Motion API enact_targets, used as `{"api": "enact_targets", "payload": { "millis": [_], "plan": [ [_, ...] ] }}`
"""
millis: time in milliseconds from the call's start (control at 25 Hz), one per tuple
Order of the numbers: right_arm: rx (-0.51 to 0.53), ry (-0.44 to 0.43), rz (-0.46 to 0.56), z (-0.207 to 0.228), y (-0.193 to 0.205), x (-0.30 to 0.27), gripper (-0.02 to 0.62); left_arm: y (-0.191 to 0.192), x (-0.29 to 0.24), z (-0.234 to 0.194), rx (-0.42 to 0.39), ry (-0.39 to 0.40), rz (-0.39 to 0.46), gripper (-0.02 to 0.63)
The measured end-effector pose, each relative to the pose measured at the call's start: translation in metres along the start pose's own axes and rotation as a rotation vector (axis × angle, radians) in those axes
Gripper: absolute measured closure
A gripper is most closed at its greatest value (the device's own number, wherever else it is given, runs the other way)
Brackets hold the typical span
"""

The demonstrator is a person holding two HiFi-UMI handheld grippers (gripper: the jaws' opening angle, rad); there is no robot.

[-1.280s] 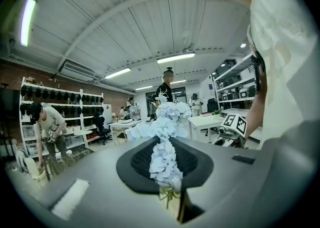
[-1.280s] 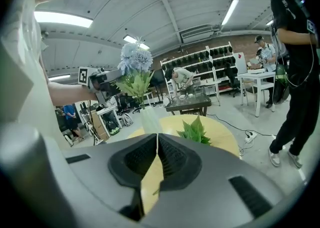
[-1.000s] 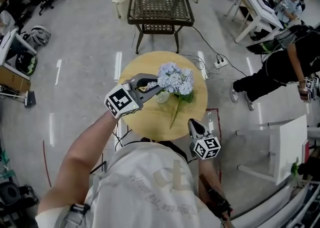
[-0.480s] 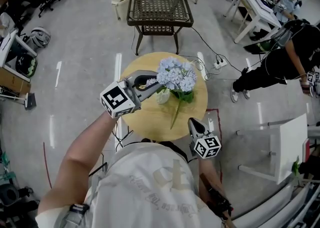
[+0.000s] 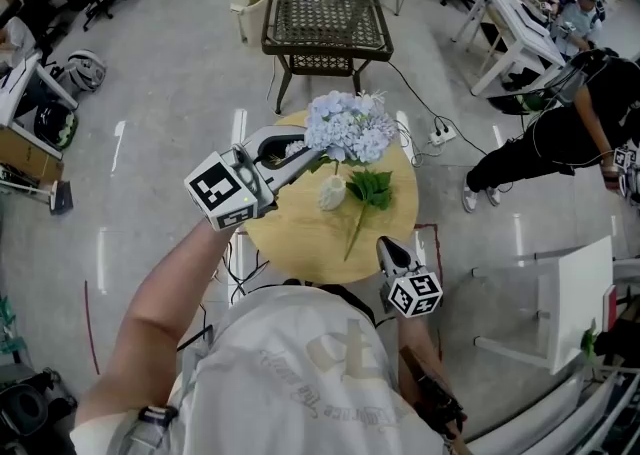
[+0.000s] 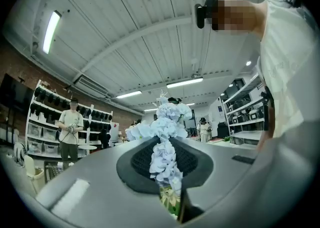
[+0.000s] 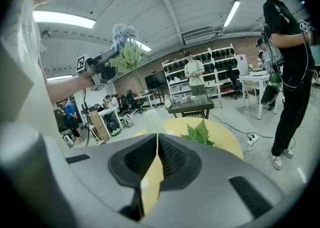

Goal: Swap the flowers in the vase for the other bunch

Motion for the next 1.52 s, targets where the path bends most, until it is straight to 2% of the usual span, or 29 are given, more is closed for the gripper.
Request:
{"api": "enact_targets", "payload": {
  "millis": [200, 400, 720, 1000, 1320, 1520],
  "plan": [
    [0.007, -0.002, 0.002, -0.004, -0.005, -0.004, 0.586, -0.013, 0.021, -0.015, 0.028, -0.05, 0.061, 0.569],
    [0.009, -0.008, -0.005, -0.012, -0.004, -0.009, 0.586, -0.014, 0.042, -0.026, 0.033, -0.095, 0.07, 0.569],
    [0.013, -0.028, -0.013, -0.013, -0.009, -0.018, 0.586, 0.01, 0.058, -0.038, 0.093, -0.155, 0.036, 0.569],
    [0.012, -0.044, -0.023, -0.014, -0.004, -0.024, 0.586, 0.041, 0.071, -0.048, 0.198, -0.227, 0.005, 0.569],
    [0.013, -0.055, -0.033, -0.017, -0.003, -0.027, 0.586, 0.069, 0.084, -0.052, 0.267, -0.28, -0.037, 0.569],
    [0.013, -0.058, -0.039, -0.015, -0.001, -0.028, 0.585, 0.092, 0.091, -0.058, 0.338, -0.329, -0.077, 0.569]
  ]
}}
Point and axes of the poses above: the fingertips, and each gripper's own axes: x backward along the fingers, z to its right, y out of its underside, the point moved 6 cm from there along x, backward along the fingers, and after that the axes turned 12 degrees about x, right-handed, at the moved point
